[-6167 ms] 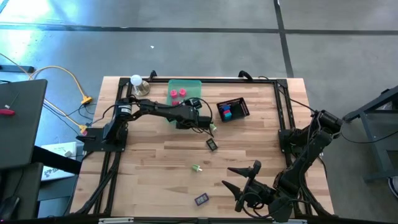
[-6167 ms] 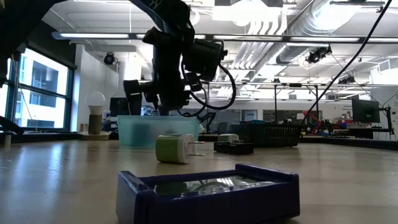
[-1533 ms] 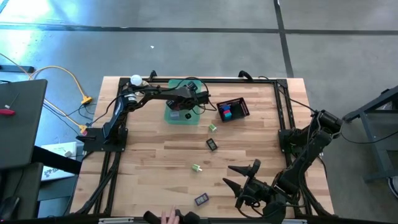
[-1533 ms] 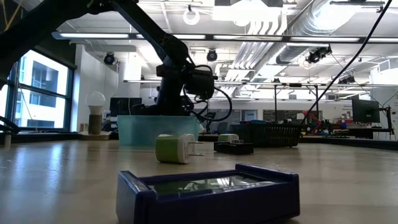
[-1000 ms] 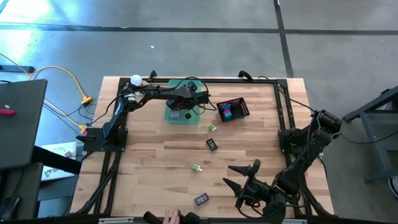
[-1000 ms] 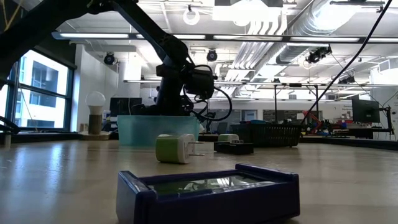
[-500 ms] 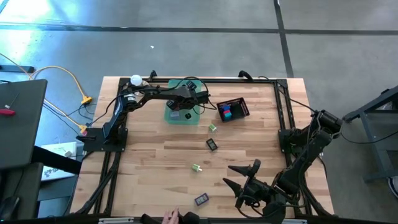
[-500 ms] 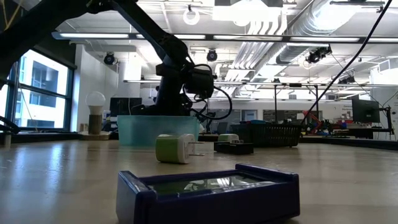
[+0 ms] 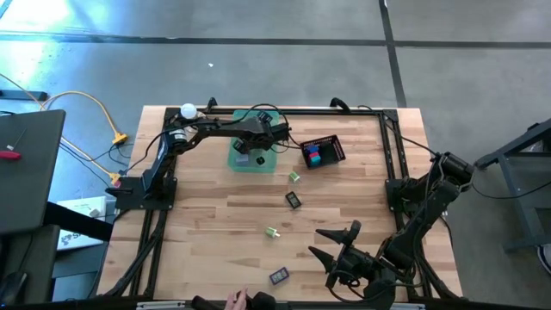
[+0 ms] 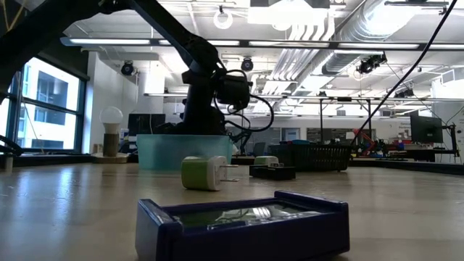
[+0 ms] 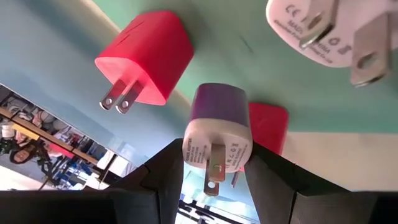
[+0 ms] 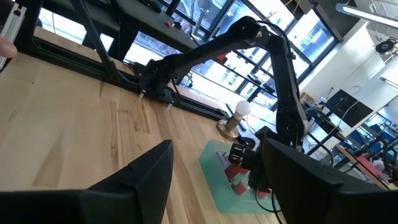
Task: Pick & Place Office items
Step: Put the purple charger adapter into the green bin
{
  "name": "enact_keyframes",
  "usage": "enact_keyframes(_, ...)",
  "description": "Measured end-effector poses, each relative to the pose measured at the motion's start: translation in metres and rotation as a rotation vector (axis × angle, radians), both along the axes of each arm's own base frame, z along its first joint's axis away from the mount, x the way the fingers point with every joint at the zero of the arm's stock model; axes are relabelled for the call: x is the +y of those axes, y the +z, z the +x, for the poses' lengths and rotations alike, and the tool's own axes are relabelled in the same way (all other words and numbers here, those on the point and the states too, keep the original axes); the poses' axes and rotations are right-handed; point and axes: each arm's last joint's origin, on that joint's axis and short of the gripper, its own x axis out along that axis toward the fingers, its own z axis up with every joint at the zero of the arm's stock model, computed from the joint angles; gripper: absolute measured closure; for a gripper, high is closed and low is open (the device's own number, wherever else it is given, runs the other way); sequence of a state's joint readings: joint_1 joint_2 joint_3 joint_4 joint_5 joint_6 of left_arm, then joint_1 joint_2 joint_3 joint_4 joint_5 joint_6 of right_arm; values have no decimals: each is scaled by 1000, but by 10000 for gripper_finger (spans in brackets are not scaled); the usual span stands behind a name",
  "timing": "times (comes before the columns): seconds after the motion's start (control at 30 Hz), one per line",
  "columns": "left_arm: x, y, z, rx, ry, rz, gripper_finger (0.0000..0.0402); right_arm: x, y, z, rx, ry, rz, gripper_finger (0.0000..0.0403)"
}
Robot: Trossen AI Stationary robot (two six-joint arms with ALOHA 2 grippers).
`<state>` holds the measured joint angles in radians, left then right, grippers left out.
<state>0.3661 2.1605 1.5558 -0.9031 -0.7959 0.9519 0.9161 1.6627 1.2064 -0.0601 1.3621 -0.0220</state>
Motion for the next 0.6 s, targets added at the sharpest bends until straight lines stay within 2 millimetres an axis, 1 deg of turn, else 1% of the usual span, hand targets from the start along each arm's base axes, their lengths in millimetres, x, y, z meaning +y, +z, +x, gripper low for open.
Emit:
enact_keyframes(0.13,0,0,0,13,-13,4,244,0,0,0,2,2,-1,168)
enact_keyframes(0.23,2,1,0,71,-46,48,244,0,0,0,2,1,-1,168)
enact_keyframes(0.33,-1,1,1,117,-79,82,244,0,0,0,2,1,-1,168)
enact_keyframes(0.6,-1,1,1,124,-72,101,244,0,0,0,2,2,-1,168)
